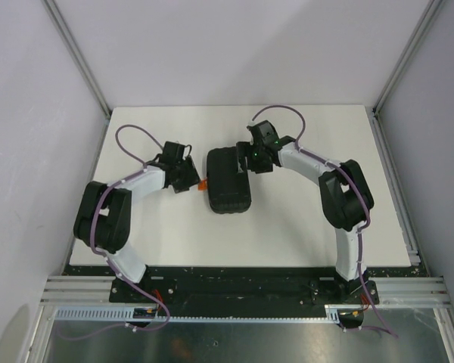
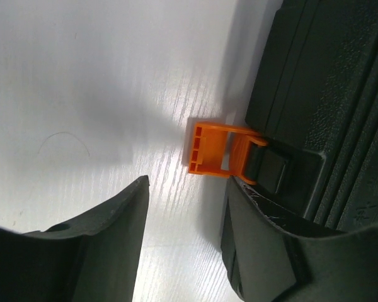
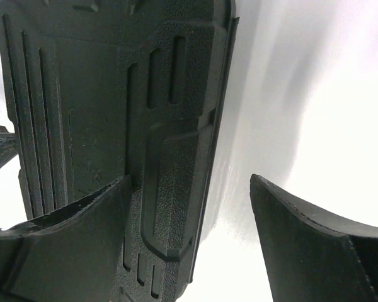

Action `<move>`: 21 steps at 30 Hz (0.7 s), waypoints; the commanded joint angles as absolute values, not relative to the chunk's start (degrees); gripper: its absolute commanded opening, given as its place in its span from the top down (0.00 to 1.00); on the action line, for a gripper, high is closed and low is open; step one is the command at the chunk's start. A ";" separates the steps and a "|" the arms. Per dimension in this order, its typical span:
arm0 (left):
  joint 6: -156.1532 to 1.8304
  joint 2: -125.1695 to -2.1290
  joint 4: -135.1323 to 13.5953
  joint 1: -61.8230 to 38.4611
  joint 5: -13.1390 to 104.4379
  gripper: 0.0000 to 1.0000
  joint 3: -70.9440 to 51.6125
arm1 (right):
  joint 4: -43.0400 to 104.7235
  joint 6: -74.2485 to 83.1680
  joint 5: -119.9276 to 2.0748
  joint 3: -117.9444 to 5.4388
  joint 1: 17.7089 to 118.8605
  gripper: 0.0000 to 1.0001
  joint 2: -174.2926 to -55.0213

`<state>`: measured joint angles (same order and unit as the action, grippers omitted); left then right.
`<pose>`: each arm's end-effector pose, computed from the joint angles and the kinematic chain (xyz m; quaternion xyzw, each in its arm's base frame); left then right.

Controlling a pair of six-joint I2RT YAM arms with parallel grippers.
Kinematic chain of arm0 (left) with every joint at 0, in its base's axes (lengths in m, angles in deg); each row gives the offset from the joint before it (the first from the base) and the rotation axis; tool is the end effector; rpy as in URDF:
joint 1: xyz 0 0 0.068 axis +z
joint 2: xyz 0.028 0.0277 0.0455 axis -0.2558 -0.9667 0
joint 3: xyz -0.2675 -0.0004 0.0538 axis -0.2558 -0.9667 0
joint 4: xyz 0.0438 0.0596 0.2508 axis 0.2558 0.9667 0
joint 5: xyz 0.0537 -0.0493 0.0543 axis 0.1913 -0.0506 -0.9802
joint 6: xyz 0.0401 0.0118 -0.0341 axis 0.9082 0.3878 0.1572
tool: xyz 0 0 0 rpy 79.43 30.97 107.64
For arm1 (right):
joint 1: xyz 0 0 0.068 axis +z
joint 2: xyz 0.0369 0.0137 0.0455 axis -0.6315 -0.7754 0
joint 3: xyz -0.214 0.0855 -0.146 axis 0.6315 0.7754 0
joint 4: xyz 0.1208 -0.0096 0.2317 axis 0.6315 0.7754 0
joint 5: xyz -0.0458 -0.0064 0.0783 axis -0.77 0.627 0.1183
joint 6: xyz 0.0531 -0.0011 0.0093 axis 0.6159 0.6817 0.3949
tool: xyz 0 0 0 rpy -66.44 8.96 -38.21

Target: Pack the tool kit

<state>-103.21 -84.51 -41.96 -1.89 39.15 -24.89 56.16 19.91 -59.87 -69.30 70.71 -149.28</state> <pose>0.3230 -0.0981 0.1762 -0.1692 0.9412 -0.1464 0.2532 0.3778 0.2369 0.2062 -0.0950 0.9419 0.1930 0.2578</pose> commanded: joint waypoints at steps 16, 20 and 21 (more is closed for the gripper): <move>-107.45 -86.33 -48.98 1.98 44.57 0.46 -27.58 | 51.77 13.09 -67.16 -69.83 74.48 0.12 -147.89; -107.92 -87.36 -49.65 2.08 45.76 0.54 -27.57 | 50.61 12.75 -70.07 -69.81 75.15 0.13 -147.35; -108.02 -87.68 -49.90 2.12 46.06 0.56 -27.63 | 50.32 12.62 -70.12 -69.86 75.21 0.14 -147.33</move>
<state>-106.75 -86.65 -47.62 1.74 44.24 -27.16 53.56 13.83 -66.69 -70.31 73.92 -149.47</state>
